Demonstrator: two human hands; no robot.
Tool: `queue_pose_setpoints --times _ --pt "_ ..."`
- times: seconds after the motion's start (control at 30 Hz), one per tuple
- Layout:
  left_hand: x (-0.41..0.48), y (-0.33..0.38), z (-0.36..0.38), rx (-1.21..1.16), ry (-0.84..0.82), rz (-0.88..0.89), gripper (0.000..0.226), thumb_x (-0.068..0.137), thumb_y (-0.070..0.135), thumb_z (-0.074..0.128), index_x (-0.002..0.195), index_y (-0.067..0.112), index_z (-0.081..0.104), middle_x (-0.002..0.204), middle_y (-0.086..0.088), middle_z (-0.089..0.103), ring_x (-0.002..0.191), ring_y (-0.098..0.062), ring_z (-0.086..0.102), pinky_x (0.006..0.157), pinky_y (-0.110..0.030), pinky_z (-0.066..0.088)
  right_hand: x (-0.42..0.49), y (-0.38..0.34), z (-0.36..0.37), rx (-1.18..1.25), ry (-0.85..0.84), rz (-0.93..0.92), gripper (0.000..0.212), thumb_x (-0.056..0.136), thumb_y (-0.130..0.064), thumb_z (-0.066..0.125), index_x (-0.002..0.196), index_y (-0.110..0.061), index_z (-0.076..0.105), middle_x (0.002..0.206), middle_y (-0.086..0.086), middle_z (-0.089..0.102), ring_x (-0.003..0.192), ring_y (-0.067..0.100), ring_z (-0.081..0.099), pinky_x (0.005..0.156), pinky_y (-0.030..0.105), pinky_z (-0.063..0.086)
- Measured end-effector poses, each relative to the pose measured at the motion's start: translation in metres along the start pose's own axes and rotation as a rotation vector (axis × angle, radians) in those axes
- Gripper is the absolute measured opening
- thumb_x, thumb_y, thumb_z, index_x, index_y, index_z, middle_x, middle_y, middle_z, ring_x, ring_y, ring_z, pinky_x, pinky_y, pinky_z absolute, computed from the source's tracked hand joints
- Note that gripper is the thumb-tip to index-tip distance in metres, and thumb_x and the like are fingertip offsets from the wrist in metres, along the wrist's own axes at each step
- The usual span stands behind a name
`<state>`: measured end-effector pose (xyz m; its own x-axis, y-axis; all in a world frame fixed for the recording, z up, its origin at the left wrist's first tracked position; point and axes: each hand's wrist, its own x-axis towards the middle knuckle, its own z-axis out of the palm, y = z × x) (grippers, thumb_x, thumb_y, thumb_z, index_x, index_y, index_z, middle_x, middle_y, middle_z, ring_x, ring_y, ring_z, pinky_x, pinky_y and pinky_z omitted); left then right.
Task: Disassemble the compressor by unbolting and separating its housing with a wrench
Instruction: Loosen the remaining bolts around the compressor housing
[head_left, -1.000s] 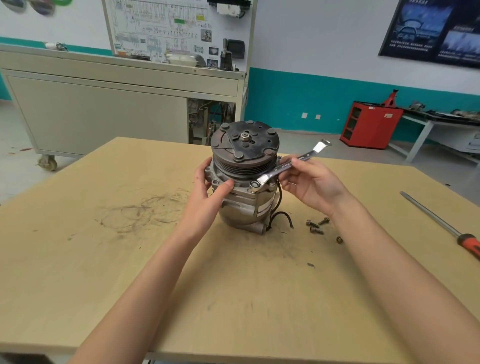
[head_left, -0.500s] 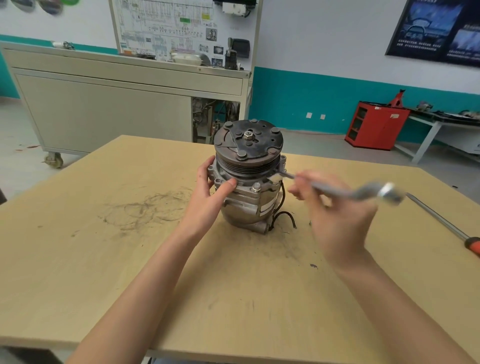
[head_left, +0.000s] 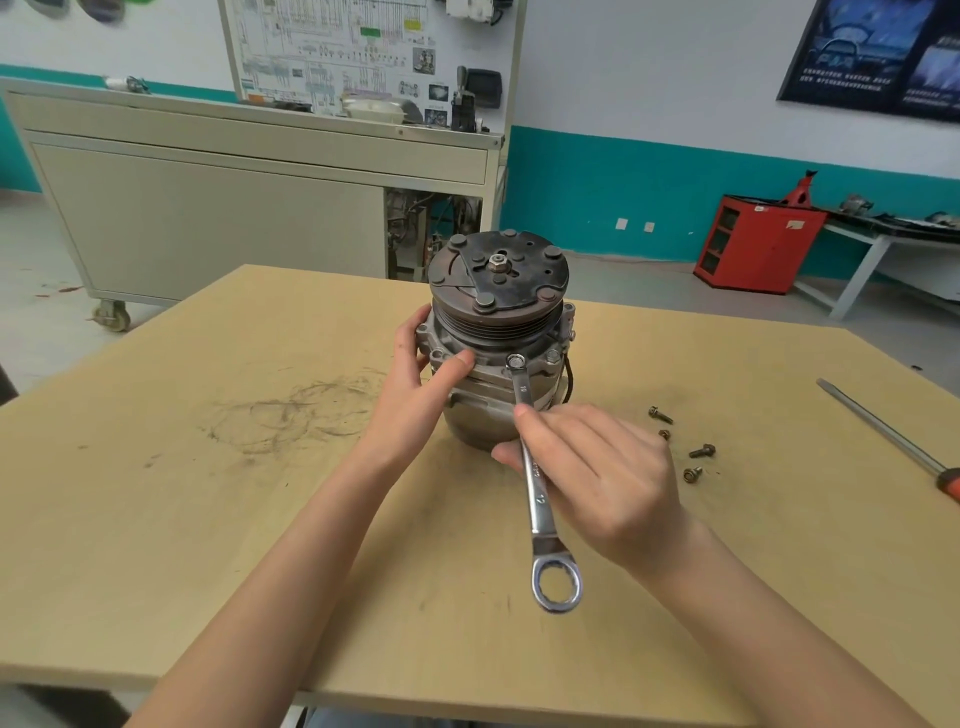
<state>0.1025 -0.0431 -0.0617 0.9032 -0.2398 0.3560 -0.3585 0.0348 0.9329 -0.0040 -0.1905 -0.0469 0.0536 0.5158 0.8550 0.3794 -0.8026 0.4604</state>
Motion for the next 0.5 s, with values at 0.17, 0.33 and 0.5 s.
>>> queue_pose_setpoints --times 0.17,0.33,0.5 --pt "0.000 -0.002 -0.001 -0.023 -0.009 -0.007 0.077 0.080 0.044 0.059 0.148 0.029 0.025 0.139 0.005 0.049 0.127 -0.009 0.048 0.104 -0.029 0.042 -0.009 0.003 0.000 0.413 0.044 0.392 0.018 0.092 -0.015 0.061 0.091 -0.001 0.072 0.075 0.010 0.070 0.067 0.024 0.068 0.062 0.034 0.056" --pt "-0.001 -0.003 0.001 -0.003 0.015 -0.017 0.066 0.090 0.040 0.058 0.146 0.037 0.023 0.122 0.033 0.044 0.125 -0.004 0.046 0.105 -0.031 0.039 0.005 0.052 -0.001 1.396 -0.014 1.329 0.018 0.095 -0.011 0.043 0.093 -0.005 0.059 0.071 0.009 0.069 0.065 0.022 0.066 0.058 0.029 0.054" --pt "0.000 -0.002 0.001 0.005 0.017 -0.007 0.067 0.089 0.040 0.059 0.146 0.036 0.023 0.118 0.036 0.040 0.114 0.013 0.044 0.098 -0.024 0.038 0.023 0.094 0.021 1.486 -0.315 1.413 0.020 0.097 -0.011 0.040 0.090 -0.006 0.058 0.069 0.009 0.069 0.057 0.016 0.062 0.051 0.023 0.050"
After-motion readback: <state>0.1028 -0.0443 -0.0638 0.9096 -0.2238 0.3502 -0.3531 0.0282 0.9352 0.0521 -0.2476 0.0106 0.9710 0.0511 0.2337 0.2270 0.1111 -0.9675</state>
